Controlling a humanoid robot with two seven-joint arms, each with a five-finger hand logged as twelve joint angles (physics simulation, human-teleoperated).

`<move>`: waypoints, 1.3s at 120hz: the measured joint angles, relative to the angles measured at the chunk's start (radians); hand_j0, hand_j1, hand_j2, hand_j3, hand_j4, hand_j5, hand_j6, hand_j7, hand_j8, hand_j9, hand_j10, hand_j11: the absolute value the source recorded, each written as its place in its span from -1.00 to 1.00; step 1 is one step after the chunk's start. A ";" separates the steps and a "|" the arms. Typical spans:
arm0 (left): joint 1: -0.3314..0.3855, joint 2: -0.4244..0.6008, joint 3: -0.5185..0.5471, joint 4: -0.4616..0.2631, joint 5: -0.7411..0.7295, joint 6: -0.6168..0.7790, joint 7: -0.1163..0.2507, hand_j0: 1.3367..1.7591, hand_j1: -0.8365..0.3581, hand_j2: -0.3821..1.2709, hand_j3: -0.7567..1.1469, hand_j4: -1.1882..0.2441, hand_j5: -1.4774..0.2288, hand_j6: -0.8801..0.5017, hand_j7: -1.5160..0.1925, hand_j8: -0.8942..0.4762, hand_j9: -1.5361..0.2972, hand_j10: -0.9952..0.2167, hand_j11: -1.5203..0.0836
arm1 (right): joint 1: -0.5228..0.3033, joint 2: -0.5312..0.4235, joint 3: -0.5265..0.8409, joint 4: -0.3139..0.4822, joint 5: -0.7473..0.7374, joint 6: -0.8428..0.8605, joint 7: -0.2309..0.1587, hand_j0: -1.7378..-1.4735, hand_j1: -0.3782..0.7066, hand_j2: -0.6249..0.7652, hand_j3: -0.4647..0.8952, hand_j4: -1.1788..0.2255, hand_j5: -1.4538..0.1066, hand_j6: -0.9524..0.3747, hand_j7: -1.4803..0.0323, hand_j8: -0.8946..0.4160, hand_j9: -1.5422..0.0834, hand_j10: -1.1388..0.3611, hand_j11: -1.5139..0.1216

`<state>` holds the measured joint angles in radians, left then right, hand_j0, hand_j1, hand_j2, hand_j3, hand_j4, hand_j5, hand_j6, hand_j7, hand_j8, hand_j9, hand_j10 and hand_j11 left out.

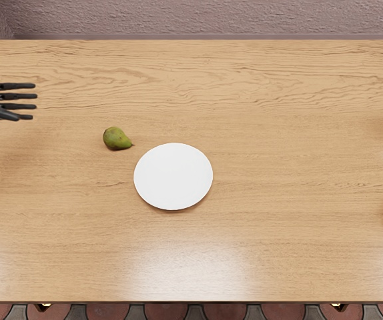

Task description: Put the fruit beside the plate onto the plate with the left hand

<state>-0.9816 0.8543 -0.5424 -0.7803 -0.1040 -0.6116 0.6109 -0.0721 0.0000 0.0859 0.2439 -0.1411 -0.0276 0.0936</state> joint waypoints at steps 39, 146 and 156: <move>-0.072 -0.106 0.008 0.002 0.034 0.000 0.000 0.52 0.96 -0.54 -0.21 0.64 0.71 0.26 0.75 0.29 0.66 0.62 0.87 | 0.000 0.000 0.000 0.000 0.000 0.000 0.000 -0.40 -0.91 -0.11 -0.32 0.66 0.84 0.41 0.93 0.34 0.87 0.50 0.83; -0.208 -0.396 0.269 -0.359 1.113 0.492 0.000 0.52 0.83 -0.52 -0.20 0.54 0.61 0.15 0.65 0.18 0.56 0.51 0.77 | 0.000 0.000 0.000 0.000 0.000 0.000 0.000 -0.40 -0.91 -0.11 -0.32 0.66 0.84 0.41 0.93 0.34 0.87 0.50 0.83; -0.201 -0.407 0.306 -0.358 1.141 0.537 0.000 0.52 0.83 -0.52 -0.20 0.54 0.61 0.15 0.65 0.18 0.56 0.51 0.77 | 0.000 0.000 0.000 0.000 0.000 0.000 0.000 -0.40 -0.91 -0.11 -0.32 0.66 0.84 0.41 0.93 0.34 0.87 0.50 0.83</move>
<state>-1.1827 0.4477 -0.2363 -1.1383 1.0374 -0.0748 0.6109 -0.0721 0.0000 0.0864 0.2439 -0.1411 -0.0276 0.0936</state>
